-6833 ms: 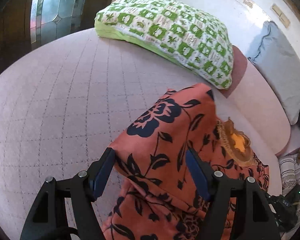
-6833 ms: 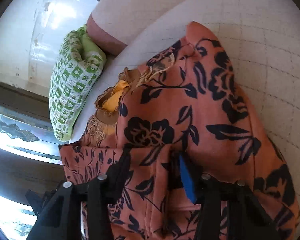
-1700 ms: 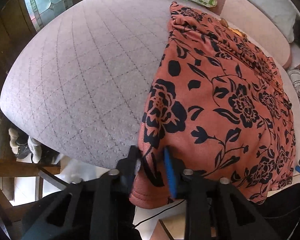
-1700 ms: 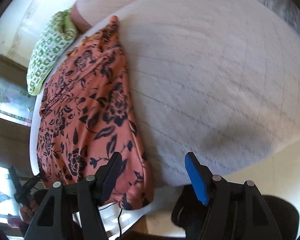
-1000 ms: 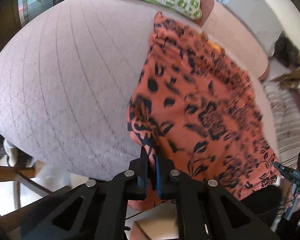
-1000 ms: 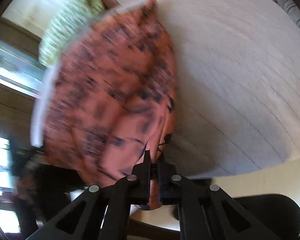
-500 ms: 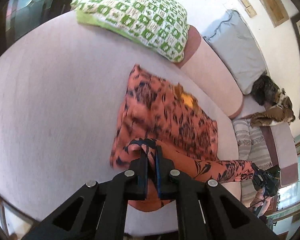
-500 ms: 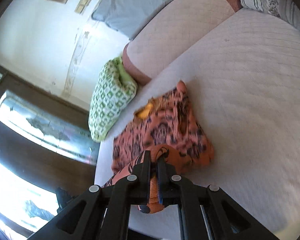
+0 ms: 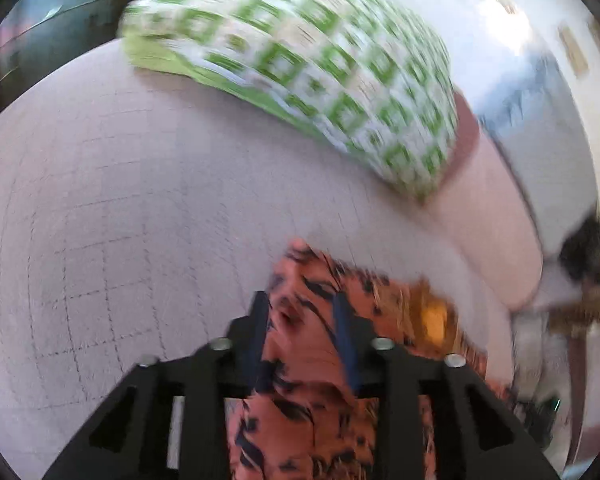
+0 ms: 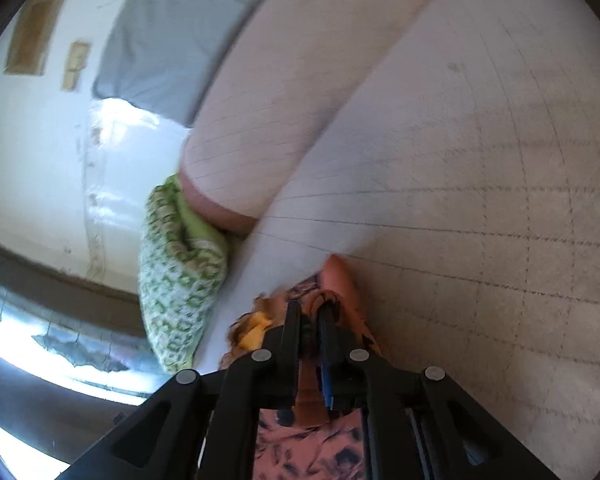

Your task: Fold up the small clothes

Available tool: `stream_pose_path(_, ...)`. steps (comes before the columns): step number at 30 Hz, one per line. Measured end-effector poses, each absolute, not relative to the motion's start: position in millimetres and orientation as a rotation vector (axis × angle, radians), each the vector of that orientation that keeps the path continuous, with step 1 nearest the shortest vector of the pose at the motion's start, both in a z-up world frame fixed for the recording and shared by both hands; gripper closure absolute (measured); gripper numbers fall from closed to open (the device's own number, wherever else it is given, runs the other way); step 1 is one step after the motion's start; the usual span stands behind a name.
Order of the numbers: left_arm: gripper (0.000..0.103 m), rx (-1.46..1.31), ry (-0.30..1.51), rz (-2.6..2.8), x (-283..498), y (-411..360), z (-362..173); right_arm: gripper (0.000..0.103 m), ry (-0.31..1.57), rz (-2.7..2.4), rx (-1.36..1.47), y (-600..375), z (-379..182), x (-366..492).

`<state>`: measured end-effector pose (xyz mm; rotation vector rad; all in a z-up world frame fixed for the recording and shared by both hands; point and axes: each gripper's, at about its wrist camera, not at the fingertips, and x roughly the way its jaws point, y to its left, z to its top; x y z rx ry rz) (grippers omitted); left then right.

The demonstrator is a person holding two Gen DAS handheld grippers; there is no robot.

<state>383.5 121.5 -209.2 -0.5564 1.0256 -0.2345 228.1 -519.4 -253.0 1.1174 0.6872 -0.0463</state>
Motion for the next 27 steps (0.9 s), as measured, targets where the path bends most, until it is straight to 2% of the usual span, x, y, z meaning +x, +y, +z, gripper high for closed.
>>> stream_pose_path(3, 0.063, -0.629, 0.897, -0.184, 350.4, 135.4, -200.8, 0.092, 0.643, -0.044, 1.115, -531.2, -251.8, 218.2)
stream_pose_path(4, 0.056, -0.62, 0.863, -0.182, 339.0, 133.4, -195.2, 0.088, 0.606, -0.052, 1.106, -534.2, -247.1, 211.3)
stream_pose_path(6, 0.05, -0.574, 0.803, -0.212, 309.8, 117.7, -182.0, 0.07, 0.562, -0.058, 1.056, -531.4, -231.5, 196.0)
stream_pose_path(8, 0.045, -0.52, 0.795, -0.278, 289.6, 89.7, -177.3, 0.042, 0.535, -0.061, 0.99, -518.1, -215.4, 185.3)
stream_pose_path(9, 0.045, -0.484, 0.825, -0.301, 286.3, 76.9, -180.4, 0.041, 0.538, -0.039, 0.948, -505.0, -207.6, 182.8)
stream_pose_path(13, 0.045, -0.361, 0.941, -0.44, 271.9, 16.9, -199.6, 0.042, 0.749, 0.101, 0.795, -440.9, -204.2, 205.1)
stream_pose_path(15, 0.045, -0.296, 0.999, -0.508, 268.2, -9.9, -215.5, 0.046, 0.872, 0.138, 0.725, -410.6, -214.9, 218.0)
stream_pose_path(17, 0.045, -0.258, 1.074, -0.574, 270.8, -29.9, -235.8, 0.056, 0.955, 0.166, 0.667, -387.9, -225.9, 227.9)
stream_pose_path(20, 0.045, -0.255, 1.128, -0.594, 284.9, -38.6, -252.0, 0.063, 1.052, 0.173, 0.546, -358.7, -242.1, 243.7)
stream_pose_path(23, 0.045, -0.315, 1.133, -0.605, 307.6, -35.1, -254.8, 0.063, 1.069, 0.117, 0.484, -354.3, -251.7, 263.6)
stream_pose_path(27, 0.045, -0.393, 1.148, -0.587, 341.0, -33.0, -254.3, 0.064, 0.941, 0.064, 0.499, -375.7, -243.9, 291.6)
